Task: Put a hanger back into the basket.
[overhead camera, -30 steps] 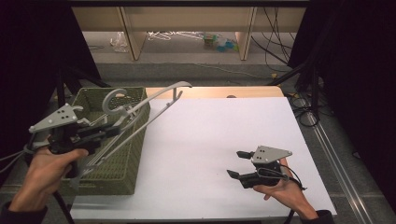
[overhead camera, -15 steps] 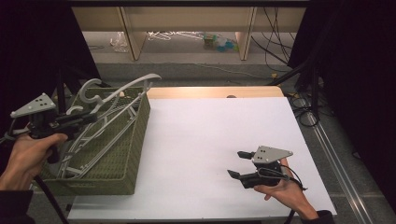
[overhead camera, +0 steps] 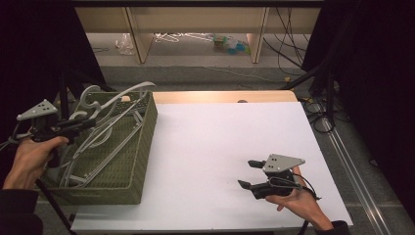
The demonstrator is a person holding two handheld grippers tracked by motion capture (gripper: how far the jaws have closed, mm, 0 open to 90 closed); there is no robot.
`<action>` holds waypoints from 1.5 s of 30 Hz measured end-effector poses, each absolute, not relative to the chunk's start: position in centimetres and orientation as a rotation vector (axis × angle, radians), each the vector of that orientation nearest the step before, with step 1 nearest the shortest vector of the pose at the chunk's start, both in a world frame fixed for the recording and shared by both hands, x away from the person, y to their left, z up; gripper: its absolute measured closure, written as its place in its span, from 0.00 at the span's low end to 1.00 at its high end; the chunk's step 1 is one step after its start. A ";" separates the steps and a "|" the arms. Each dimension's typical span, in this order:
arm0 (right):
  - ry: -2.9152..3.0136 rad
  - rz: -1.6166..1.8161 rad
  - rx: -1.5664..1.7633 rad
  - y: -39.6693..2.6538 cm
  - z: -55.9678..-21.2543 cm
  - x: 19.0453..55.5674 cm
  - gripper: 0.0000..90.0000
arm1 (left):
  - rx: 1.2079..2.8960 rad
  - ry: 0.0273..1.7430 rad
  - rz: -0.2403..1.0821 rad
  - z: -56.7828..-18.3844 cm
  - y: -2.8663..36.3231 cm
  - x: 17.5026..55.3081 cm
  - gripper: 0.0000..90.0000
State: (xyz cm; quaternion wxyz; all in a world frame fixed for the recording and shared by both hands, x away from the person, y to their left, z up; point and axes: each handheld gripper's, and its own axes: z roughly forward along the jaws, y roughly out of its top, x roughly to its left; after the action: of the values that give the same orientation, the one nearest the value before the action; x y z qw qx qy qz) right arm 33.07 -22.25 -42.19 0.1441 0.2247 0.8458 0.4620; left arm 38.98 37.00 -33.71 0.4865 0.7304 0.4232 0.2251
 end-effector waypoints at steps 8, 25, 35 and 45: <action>2.434 1.336 0.646 -22.1 -42.3 33.1 0.32 | 1.777 1.059 0.549 -34.7 38.6 38.5 0.88; 2.463 1.321 0.645 -22.1 -42.4 33.1 0.31 | 1.843 1.136 0.407 -38.1 37.9 39.8 0.88; 2.465 1.321 0.642 -22.1 -42.4 33.1 0.31 | 1.805 1.306 0.396 -39.9 38.9 40.4 0.85; 2.468 1.315 0.644 -22.1 -42.5 33.1 0.31 | 1.809 1.393 0.475 -40.4 39.6 40.7 0.84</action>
State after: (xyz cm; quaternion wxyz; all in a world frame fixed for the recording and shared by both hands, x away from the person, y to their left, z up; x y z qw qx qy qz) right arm 33.14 -22.06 -42.52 0.1355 0.2224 0.8521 0.4539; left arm 40.70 39.57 -40.40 0.3937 0.7132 0.5489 0.1872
